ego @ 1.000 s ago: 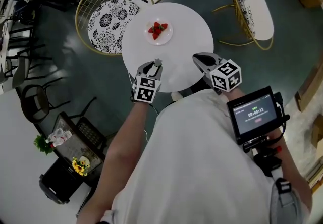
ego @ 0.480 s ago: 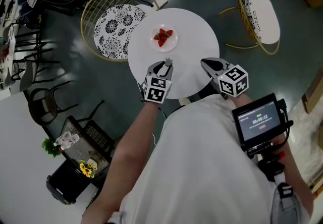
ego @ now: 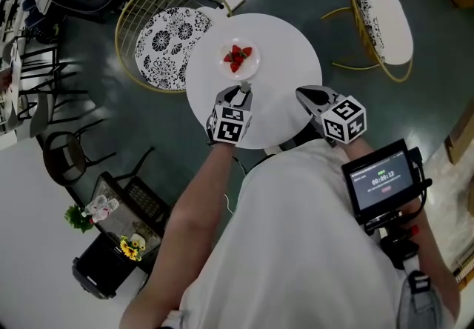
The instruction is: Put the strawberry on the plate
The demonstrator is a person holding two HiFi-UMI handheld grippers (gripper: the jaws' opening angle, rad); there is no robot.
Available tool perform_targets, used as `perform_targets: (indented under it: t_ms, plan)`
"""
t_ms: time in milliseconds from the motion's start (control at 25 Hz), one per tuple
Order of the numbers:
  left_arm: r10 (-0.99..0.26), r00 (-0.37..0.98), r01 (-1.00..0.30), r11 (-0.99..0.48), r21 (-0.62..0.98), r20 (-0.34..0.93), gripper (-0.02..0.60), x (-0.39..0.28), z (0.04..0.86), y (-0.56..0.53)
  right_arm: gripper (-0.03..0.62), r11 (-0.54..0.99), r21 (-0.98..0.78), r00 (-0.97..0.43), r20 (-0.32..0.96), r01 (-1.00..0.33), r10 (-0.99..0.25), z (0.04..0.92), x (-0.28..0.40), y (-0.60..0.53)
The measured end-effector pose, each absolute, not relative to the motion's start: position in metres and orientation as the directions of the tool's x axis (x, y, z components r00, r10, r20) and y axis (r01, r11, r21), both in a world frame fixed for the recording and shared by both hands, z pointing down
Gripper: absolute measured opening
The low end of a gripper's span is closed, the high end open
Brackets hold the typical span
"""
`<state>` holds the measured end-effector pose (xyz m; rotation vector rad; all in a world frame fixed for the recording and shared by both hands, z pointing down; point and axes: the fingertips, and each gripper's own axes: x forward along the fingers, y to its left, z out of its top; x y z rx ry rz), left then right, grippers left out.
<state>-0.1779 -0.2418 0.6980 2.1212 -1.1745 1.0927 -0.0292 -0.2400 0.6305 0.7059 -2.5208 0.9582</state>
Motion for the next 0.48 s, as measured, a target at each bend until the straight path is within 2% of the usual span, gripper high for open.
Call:
perform_targets:
  t_ms: [480]
  plan:
    - [-0.439, 0.251, -0.875, -0.484, 0.009, 0.863, 0.140, -0.165, 0.725, -0.287, 0.005, 0.648, -0.543, -0.830, 0.485, -0.534, -0.277, 0.649, -0.011, -0.274]
